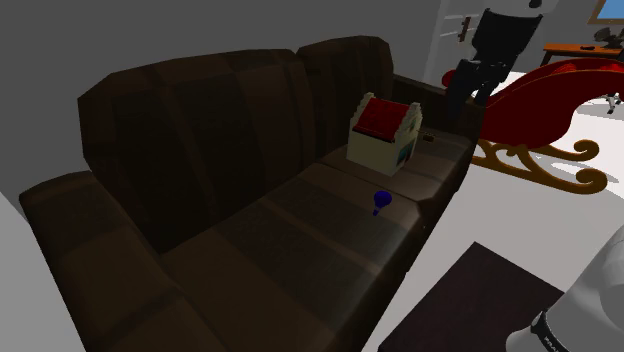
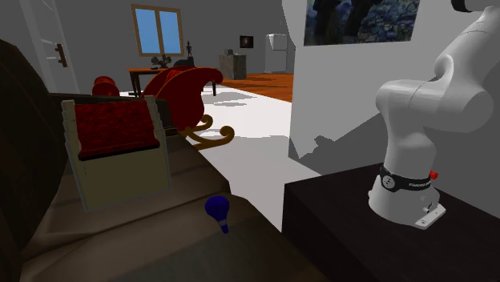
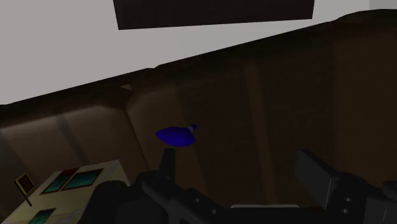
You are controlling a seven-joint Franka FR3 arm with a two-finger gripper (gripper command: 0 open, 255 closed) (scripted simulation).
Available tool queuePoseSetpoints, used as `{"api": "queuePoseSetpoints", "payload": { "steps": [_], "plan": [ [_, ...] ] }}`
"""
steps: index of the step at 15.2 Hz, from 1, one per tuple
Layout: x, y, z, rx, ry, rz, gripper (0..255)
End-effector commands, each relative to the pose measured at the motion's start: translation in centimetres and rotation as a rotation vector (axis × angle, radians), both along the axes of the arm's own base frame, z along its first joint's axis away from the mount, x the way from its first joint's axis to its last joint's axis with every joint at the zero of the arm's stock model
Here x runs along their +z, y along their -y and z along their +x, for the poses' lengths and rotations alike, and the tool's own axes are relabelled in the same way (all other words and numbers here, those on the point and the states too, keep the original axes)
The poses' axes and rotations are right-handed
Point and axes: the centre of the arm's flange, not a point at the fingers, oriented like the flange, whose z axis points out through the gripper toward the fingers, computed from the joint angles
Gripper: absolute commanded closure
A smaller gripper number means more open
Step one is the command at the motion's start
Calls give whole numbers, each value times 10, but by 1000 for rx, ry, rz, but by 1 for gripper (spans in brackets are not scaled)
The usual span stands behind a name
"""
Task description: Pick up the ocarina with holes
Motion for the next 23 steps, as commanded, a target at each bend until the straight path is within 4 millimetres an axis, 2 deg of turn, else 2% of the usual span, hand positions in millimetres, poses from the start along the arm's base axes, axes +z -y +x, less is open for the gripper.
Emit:
{"api": "queuePoseSetpoints", "payload": {
  "steps": [1,12,23],
  "plan": [
    [0,0,0,0,0,0,0],
    [-110,19,109,-260,-99,28,0],
    [-231,62,198,-519,-198,55,0]
  ]
}}
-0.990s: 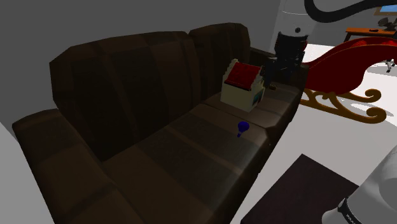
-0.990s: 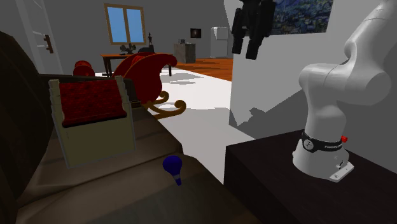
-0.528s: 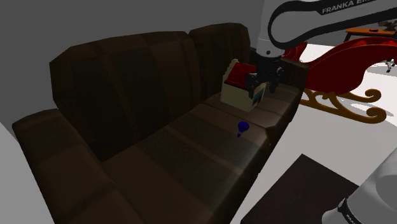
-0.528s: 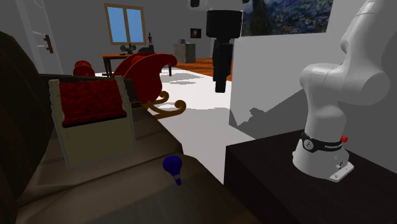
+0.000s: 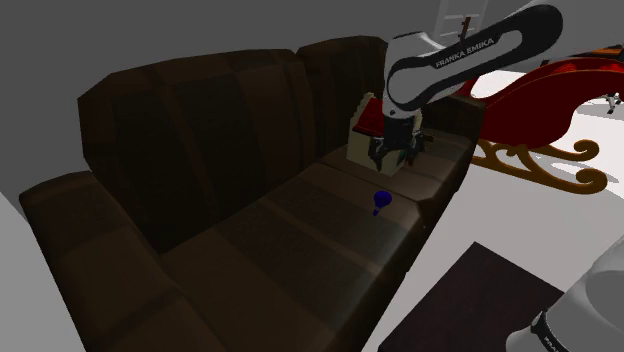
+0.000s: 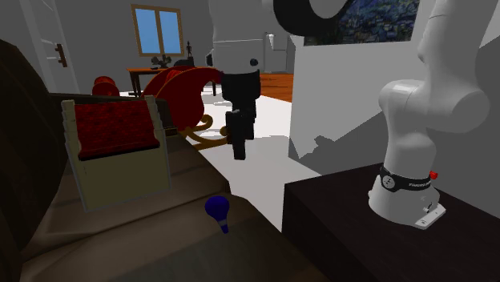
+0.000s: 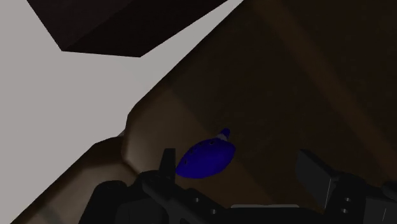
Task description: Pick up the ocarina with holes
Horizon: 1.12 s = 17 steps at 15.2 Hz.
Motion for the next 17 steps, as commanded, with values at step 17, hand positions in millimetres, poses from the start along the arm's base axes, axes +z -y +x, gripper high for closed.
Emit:
{"api": "queuePoseSetpoints", "payload": {
  "steps": [17],
  "plan": [
    [-162,56,67,-264,-100,28,0]
  ]
}}
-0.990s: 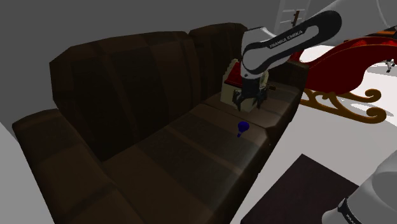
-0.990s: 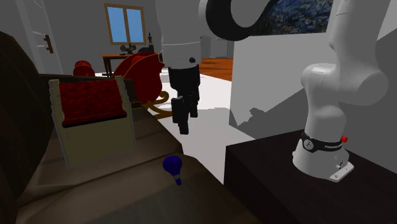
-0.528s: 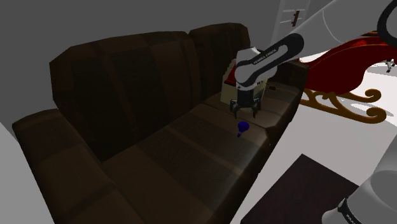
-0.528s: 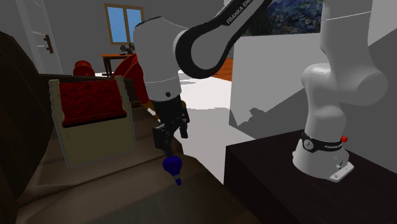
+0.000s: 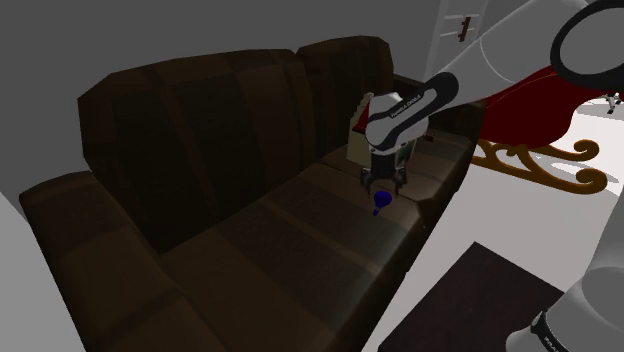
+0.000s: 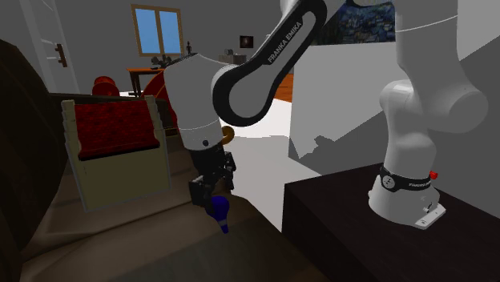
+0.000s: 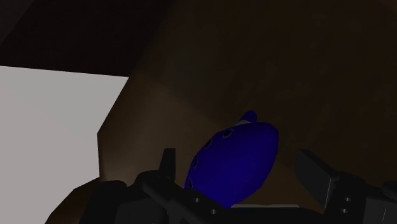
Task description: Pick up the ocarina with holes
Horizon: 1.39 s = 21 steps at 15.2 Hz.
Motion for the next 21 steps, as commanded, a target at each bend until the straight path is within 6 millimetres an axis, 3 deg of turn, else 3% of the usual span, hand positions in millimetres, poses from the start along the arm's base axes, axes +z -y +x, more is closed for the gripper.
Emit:
{"api": "queuePoseSetpoints", "payload": {
  "steps": [1,3,4,13,21],
  "plan": [
    [-14,0,1,0,0,0,0],
    [-14,0,1,0,0,0,0],
    [-14,0,0,0,0,0,255],
    [-14,0,1,0,0,0,255],
    [28,0,1,0,0,0,255]
  ]
}}
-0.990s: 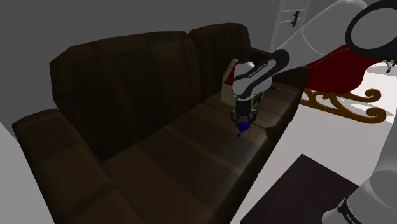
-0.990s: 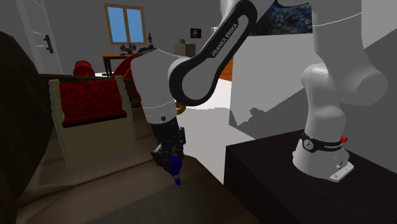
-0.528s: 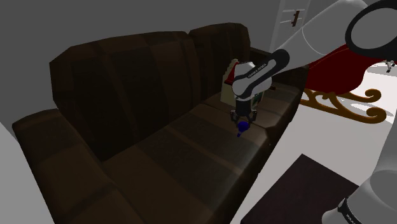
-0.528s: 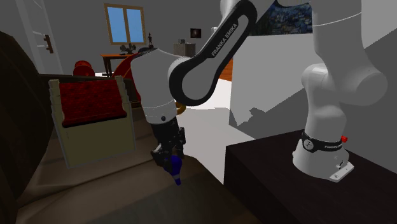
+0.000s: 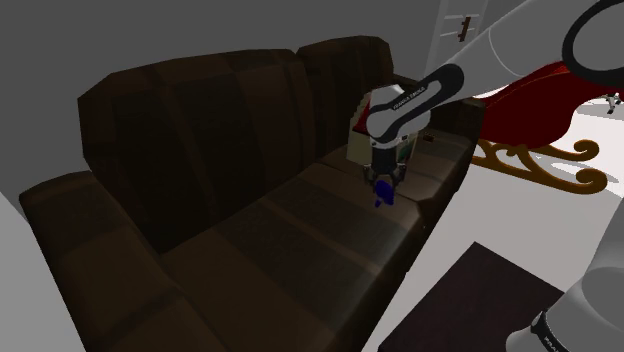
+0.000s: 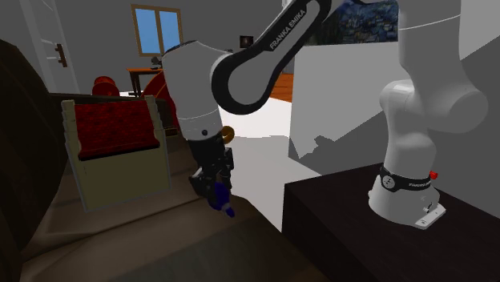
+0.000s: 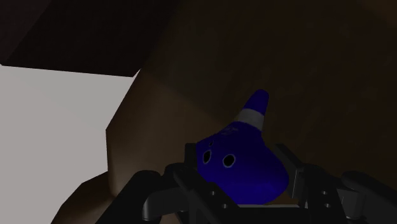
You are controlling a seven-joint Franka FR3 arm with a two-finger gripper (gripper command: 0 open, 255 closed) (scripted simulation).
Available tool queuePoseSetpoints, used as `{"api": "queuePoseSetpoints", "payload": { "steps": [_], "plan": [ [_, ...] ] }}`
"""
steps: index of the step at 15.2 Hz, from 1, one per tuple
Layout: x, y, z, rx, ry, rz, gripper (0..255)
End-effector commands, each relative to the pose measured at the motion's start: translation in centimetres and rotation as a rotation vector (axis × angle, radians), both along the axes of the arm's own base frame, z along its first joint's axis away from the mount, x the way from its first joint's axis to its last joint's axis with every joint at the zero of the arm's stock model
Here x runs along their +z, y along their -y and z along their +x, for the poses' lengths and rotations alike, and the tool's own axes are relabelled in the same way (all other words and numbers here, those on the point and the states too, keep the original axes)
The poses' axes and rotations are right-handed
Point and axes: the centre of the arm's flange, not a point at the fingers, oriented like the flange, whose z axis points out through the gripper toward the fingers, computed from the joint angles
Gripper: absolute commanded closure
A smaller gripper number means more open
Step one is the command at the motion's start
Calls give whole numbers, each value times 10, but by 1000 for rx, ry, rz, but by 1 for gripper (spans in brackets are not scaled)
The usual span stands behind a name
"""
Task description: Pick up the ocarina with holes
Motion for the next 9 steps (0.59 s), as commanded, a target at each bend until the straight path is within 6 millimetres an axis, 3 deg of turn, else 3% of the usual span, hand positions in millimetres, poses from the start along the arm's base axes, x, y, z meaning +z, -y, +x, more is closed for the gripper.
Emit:
{"api": "queuePoseSetpoints", "payload": {
  "steps": [1,7,9],
  "plan": [
    [11,0,0,0,0,0,255],
    [43,0,0,0,0,0,255],
    [44,0,0,0,0,0,255]
  ]
}}
